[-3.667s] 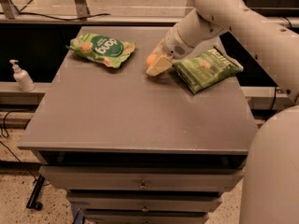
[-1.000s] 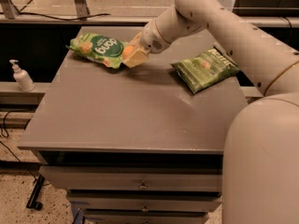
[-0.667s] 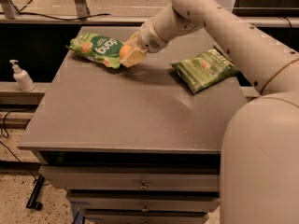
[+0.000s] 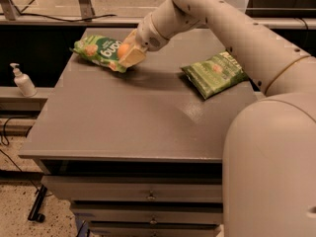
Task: Move orange near green rice chip bag
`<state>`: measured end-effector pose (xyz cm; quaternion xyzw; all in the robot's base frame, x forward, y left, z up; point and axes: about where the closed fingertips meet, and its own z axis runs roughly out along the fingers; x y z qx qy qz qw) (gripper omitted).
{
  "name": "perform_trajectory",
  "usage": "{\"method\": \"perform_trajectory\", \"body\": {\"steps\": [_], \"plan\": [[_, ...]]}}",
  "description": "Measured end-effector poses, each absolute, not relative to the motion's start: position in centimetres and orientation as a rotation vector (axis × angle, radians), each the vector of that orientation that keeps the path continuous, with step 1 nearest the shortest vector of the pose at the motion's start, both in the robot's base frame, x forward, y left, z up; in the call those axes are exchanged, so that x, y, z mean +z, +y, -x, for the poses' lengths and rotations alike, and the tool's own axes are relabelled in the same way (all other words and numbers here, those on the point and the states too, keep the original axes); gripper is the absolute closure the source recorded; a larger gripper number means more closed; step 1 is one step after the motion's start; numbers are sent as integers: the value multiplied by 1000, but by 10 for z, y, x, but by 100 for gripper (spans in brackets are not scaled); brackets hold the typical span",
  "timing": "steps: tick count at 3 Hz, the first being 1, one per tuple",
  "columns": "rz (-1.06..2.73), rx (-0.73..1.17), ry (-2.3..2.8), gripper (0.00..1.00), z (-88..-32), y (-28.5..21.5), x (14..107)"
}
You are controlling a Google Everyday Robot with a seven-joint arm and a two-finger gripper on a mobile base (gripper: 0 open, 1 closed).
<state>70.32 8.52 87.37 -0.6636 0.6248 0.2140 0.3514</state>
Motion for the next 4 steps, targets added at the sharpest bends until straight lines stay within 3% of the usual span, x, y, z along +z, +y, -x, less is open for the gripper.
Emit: {"method": "perform_trajectory", "body": {"steps": [1, 2, 4], "plan": [[1725, 571, 1628, 100, -702, 90, 864], [1729, 587, 1634, 84, -702, 97, 858], [1749, 596, 1619, 36, -703, 115, 863]]}}
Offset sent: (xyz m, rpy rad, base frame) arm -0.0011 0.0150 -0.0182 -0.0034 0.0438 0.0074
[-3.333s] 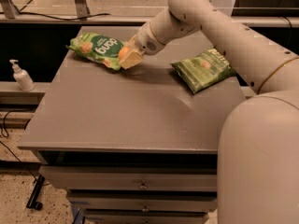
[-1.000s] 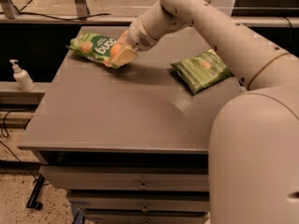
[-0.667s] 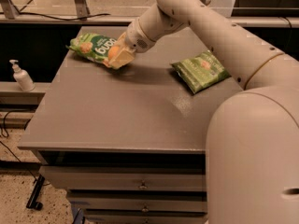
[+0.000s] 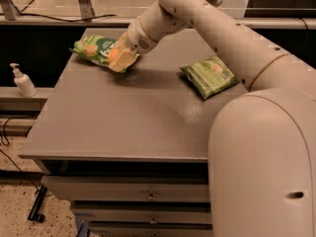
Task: Move orange near green rice chip bag
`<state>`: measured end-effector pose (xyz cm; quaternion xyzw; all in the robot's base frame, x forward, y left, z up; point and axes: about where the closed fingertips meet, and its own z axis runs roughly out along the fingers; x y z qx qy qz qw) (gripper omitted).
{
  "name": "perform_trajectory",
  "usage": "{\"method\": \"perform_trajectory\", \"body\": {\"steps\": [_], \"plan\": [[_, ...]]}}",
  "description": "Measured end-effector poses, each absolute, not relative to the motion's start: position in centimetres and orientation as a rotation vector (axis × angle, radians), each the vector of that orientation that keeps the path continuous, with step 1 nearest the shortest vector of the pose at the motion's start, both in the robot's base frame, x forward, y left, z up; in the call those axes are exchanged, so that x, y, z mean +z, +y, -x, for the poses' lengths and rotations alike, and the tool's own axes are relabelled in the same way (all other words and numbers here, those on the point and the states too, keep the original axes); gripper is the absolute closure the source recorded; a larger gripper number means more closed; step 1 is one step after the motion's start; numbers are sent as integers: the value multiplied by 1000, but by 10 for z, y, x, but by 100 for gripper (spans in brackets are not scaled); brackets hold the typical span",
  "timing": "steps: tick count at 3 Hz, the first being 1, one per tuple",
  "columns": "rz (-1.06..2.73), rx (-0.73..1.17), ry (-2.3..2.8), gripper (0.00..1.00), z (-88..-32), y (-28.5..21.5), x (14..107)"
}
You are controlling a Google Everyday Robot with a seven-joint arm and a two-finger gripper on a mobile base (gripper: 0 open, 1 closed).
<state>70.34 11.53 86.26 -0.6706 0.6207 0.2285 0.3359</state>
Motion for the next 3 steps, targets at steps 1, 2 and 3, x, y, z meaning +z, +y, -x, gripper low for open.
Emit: {"method": "perform_trajectory", "body": {"steps": [1, 2, 3], "plan": [[1753, 596, 1617, 13, -704, 119, 863], [1751, 597, 1621, 0, -703, 118, 862], [1742, 589, 1617, 0, -701, 110, 865]]}}
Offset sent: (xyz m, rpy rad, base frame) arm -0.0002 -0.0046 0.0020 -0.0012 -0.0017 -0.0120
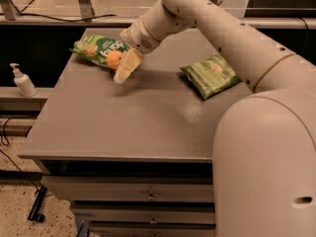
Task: Move orange near green rice chip bag
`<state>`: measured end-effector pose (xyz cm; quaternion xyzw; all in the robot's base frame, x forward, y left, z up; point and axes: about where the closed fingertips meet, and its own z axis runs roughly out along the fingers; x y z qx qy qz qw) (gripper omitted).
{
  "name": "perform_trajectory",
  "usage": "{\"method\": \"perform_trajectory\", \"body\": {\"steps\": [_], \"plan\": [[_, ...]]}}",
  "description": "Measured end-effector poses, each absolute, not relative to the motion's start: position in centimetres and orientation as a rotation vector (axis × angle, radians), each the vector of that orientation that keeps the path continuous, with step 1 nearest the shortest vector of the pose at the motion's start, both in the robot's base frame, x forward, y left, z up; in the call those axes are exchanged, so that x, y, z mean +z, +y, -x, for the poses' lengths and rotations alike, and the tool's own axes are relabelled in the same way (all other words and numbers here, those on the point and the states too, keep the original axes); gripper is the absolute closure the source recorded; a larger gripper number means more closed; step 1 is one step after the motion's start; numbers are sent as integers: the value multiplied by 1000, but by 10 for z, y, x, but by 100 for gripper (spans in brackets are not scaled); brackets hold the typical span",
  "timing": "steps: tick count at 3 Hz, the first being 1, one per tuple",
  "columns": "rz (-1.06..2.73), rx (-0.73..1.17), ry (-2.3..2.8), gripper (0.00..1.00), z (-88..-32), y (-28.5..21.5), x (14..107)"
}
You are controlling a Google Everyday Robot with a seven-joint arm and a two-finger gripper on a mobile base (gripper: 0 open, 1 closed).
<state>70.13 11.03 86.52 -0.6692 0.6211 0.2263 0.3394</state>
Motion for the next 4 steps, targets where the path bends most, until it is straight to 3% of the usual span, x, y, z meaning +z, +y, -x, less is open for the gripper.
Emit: {"method": "perform_trajectory", "body": {"steps": [2, 4], "plan": [[1511, 559, 1621, 0, -676, 8, 888], [1231, 571, 1597, 0, -609, -98, 881]]}}
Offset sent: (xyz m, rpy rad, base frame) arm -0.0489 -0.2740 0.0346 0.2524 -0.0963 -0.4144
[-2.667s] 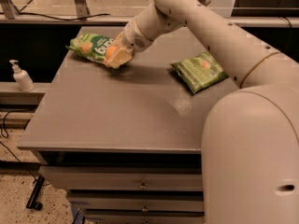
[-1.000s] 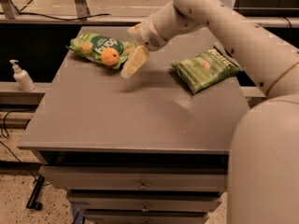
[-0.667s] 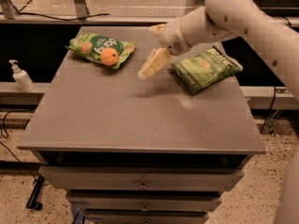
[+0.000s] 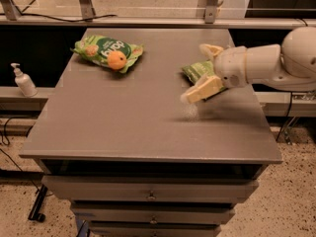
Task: Move orange near green rice chip bag
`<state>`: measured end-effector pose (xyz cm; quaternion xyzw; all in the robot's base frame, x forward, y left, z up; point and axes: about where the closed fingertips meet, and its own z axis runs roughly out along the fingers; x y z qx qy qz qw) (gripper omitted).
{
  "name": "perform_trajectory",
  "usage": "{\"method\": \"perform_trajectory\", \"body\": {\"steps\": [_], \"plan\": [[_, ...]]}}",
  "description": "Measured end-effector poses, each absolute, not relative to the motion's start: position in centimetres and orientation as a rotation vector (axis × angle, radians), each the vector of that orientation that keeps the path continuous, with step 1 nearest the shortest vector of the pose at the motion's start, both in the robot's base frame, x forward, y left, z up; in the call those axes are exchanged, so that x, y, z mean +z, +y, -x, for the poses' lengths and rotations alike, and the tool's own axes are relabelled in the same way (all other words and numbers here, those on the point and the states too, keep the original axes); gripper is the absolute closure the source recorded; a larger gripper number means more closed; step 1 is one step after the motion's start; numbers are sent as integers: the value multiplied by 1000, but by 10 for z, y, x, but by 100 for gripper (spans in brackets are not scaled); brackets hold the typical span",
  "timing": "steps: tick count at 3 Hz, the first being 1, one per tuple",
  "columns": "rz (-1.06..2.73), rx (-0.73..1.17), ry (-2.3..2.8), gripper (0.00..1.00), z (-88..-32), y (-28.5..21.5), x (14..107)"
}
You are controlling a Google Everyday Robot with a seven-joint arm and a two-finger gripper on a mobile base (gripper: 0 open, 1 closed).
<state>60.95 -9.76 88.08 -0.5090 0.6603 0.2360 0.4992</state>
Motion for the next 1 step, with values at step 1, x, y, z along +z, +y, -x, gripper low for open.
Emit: {"method": "perform_trajectory", "body": {"steps": [1], "plan": [[1147, 526, 1620, 0, -595, -149, 885]]}}
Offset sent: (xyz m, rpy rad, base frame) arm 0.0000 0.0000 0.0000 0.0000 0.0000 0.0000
